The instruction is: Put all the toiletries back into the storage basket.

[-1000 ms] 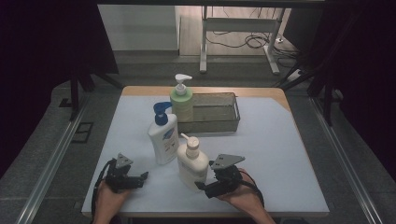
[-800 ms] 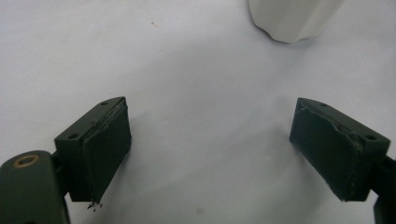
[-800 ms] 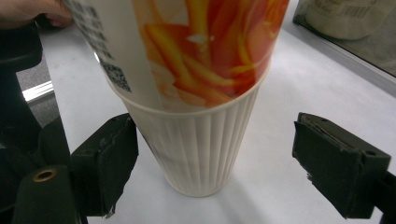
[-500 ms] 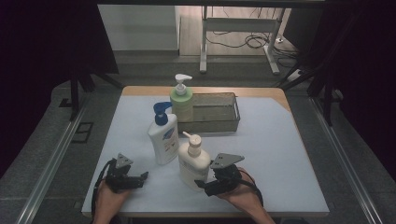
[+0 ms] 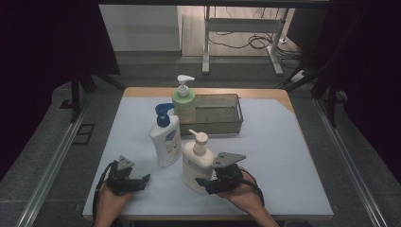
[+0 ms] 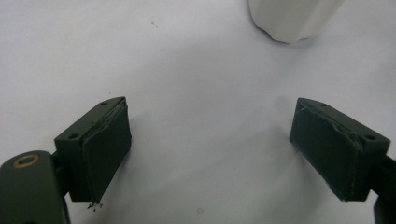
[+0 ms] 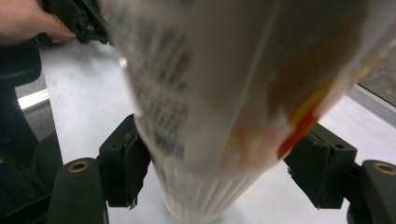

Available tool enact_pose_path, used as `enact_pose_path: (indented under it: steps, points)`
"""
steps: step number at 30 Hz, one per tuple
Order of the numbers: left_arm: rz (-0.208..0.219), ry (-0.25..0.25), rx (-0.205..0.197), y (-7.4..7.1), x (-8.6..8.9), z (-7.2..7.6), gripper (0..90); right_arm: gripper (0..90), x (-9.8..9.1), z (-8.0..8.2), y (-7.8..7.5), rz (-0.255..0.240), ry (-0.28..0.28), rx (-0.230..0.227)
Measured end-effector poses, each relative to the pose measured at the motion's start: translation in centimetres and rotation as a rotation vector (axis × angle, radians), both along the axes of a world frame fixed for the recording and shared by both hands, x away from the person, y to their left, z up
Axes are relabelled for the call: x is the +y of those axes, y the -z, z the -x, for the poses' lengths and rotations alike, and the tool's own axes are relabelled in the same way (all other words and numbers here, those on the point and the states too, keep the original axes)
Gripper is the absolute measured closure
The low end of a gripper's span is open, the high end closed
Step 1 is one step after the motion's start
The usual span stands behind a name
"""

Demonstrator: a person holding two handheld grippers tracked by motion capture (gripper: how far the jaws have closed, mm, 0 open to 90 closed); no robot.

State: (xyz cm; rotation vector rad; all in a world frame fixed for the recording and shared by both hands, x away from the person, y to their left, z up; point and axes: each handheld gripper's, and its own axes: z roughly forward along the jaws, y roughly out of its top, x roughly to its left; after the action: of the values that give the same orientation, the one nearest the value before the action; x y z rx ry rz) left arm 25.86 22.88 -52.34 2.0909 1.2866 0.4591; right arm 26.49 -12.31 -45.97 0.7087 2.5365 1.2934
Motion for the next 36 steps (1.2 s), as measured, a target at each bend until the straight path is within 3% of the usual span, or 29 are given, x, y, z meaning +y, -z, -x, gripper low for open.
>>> enact_pose_path:
  steps: [14,24,36]
  points:
    - [0.000,0.000,0.000,0.0,0.0,0.0,12.2,34.0,1.4,-0.2,-0.4,0.007,0.010,0.012]
    - [0.000,0.000,0.000,0.0,0.0,0.0,12.2,35.3,2.1,0.0,-0.7,0.038,0.026,0.007]
    - [0.001,0.001,0.001,0.0,0.0,0.0,12.2,37.9,2.1,0.3,-0.8,0.054,0.040,0.011]
